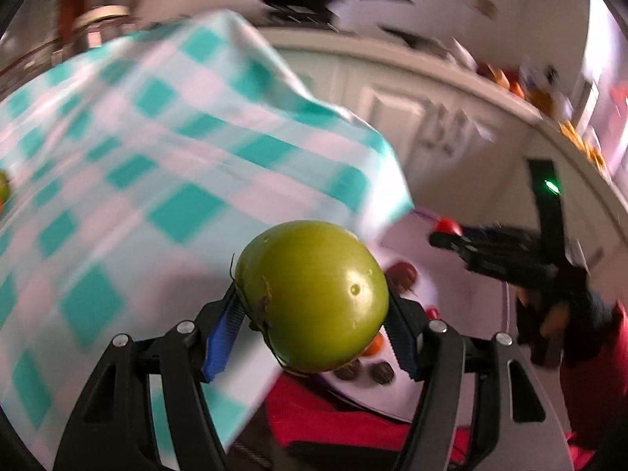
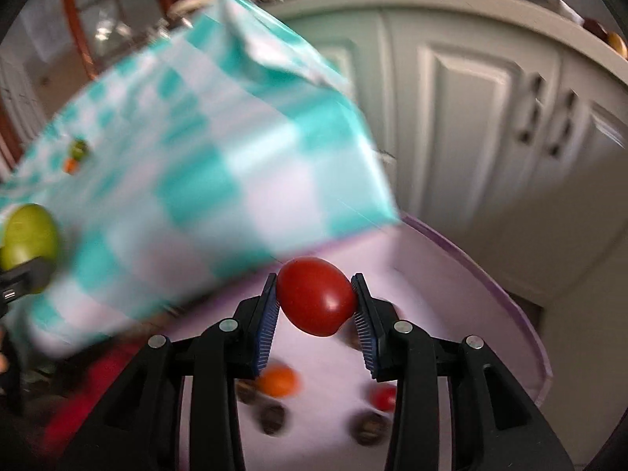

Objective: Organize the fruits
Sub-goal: 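Open both grippers over the bin to drop the two tomatoes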

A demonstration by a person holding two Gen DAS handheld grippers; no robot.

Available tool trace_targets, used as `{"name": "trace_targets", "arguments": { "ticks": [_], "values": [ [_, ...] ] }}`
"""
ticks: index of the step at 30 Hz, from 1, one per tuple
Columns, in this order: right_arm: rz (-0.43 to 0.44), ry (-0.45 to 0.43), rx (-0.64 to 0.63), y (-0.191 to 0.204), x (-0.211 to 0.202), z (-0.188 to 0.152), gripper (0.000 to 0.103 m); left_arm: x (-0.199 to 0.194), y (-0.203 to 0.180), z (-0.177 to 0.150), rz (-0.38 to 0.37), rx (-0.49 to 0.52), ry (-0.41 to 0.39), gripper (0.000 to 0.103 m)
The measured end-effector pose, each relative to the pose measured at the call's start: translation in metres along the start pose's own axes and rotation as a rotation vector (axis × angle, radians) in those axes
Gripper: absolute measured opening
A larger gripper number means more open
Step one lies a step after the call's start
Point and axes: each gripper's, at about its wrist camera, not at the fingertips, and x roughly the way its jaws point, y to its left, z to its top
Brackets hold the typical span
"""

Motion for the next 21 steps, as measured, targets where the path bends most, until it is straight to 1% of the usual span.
{"name": "trace_targets", "arguments": {
  "ticks": [4, 8, 10, 11, 13, 15, 17, 20, 21],
  "values": [
    [-0.082, 0.082, 0.03, -0.029, 0.024, -0.014, 0.037, 0.042, -0.035, -0.005, -0.079, 0.102, 0.129, 0.066],
    [-0.154, 0.151, 0.02, -0.043, 0.045, -0.022, 0.037, 0.097, -0.071, -0.013, -0.143, 0.191, 0.274, 0.066],
    [-0.164, 0.227, 0.016, -0.054, 0.06, -0.03, 0.037, 0.121, -0.086, -0.02, -0.164, 0.237, 0.345, 0.066],
    [-0.171, 0.247, 0.013, -0.056, 0.065, -0.031, 0.037, 0.134, -0.095, -0.024, -0.174, 0.263, 0.387, 0.066],
    [-0.198, 0.322, -0.023, -0.06, 0.082, -0.036, 0.037, 0.161, -0.113, -0.035, -0.203, 0.319, 0.49, 0.066],
    [-0.23, 0.375, -0.061, -0.062, 0.095, -0.039, 0.037, 0.177, -0.122, -0.046, -0.22, 0.342, 0.557, 0.066],
    [-0.235, 0.424, -0.08, -0.065, 0.106, -0.042, 0.037, 0.192, -0.128, -0.054, -0.224, 0.361, 0.611, 0.066],
    [-0.247, 0.494, -0.096, -0.068, 0.122, -0.046, 0.037, 0.211, -0.129, -0.066, -0.214, 0.366, 0.676, 0.066],
    [-0.242, 0.512, -0.094, -0.069, 0.125, -0.047, 0.037, 0.215, -0.13, -0.068, -0.209, 0.371, 0.684, 0.066]
  ]
}}
